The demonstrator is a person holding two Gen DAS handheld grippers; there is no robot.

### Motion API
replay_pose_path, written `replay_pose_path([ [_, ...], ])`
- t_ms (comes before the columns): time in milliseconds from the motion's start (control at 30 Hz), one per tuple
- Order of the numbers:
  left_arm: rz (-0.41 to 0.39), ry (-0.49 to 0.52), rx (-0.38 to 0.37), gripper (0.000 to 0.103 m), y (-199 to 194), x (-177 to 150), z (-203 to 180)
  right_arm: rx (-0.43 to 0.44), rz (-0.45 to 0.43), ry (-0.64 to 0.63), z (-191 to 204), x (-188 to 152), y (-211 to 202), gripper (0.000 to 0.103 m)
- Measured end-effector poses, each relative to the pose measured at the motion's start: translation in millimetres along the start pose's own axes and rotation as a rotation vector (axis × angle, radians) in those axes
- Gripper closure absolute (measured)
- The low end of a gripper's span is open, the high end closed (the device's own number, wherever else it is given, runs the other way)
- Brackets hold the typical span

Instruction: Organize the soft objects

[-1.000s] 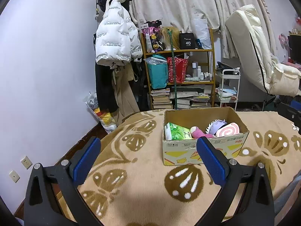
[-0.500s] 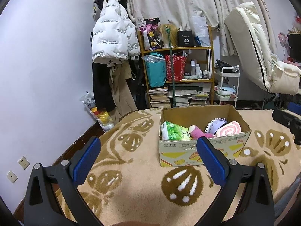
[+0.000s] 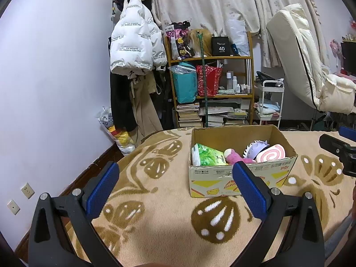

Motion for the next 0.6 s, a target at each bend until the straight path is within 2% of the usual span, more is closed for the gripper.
replay_pose_path([
  [600, 0.005, 0.001, 0.001, 0.002, -0.1, -1.3, -1.0, -0.004, -0.002, 0.006, -5.0, -0.6, -1.1, 0.0],
])
Point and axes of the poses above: each gripper's, at about its wrist camera, not at the fingertips, and y roughly the way its jaws point, z to its left, x to its top, the point moved 9 cm from there along y, roughly the way its jaws point, and after that the axes turned 14 degrees about x, right-handed, at the moved point
